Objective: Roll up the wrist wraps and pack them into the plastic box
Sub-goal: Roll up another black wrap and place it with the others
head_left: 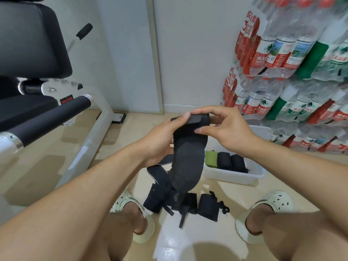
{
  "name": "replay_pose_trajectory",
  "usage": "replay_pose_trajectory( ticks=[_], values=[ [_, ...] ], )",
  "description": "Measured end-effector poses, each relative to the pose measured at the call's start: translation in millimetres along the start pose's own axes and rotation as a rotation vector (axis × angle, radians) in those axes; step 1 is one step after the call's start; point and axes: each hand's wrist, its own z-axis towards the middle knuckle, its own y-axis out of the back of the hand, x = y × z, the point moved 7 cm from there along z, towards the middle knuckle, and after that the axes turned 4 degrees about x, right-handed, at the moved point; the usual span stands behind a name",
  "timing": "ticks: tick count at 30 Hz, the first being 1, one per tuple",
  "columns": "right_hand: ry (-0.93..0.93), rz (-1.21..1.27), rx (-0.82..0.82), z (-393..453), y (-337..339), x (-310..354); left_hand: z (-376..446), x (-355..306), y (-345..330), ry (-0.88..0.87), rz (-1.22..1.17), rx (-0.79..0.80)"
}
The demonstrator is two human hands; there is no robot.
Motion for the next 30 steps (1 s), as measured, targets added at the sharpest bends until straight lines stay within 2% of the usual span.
replay_pose_trajectory(
  ticks=[6, 9, 13, 16, 19, 23, 30],
  values=[
    [-0.034, -0.015, 0.044, 1, -2, -5, 1, -4, 5, -0.104, -0.003, -0.05],
    [-0.143, 0.014, 0.101, 0, -2, -11, 2, -5, 14, -0.129, -0.012, -0.083],
    [-0.354, 0.248, 0.145, -4, -9, -21, 3, -5, 18, -0.153, 0.01, -0.081],
    [-0.429, 0.216, 0.215, -7, -16, -23, 2, -6, 16, -0.178, 0.057, -0.072],
    [-0.445, 0.17, 0.254, -9, -18, -24, 1, -7, 16, -0.197, 0.075, -0.076],
    [-0.391, 0.219, 0.223, -9, -15, -22, -1, -8, 13, -0.214, 0.108, -0.09],
    [-0.254, 0.112, 0.086, -3, -5, -19, 6, 3, 18, -0.126, 0.111, -0.096]
  ],
)
